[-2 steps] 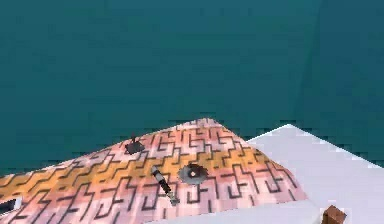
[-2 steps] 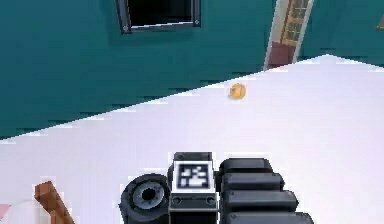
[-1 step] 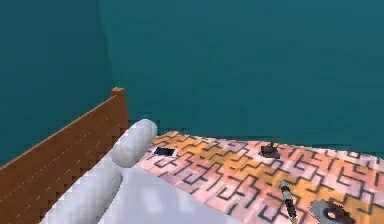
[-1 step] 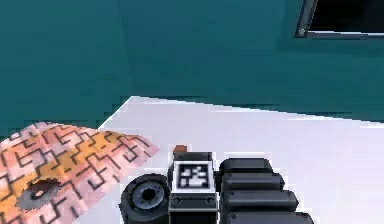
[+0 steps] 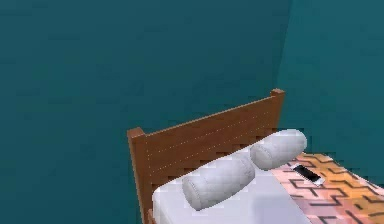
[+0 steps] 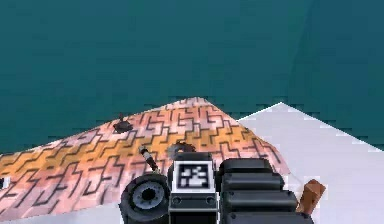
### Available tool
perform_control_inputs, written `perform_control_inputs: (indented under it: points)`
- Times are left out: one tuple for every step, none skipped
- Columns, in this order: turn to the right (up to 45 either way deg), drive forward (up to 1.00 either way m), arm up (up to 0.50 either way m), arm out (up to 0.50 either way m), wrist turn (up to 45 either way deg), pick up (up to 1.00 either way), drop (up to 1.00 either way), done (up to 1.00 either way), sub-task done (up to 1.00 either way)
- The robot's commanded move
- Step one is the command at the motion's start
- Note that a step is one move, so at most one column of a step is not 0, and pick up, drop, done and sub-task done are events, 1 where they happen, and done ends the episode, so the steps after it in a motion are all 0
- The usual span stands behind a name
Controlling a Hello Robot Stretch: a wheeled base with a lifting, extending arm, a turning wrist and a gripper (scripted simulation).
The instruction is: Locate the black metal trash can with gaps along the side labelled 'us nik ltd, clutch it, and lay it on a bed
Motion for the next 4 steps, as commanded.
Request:
perform_control_inputs:
  points:
    - [-9.0,0.0,0.0,0.0,0.0,0.0,0.0,0.0,0.0]
    - [0.0,0.0,0.0,0.48,0.0,0.0,0.0,0.0,0.0]
    - [0.0,0.0,0.0,0.0,45.0,0.0,0.0,0.0,0.0]
    - [0.0,0.0,0.0,0.0,36.0,0.0,0.0,0.0,0.0]
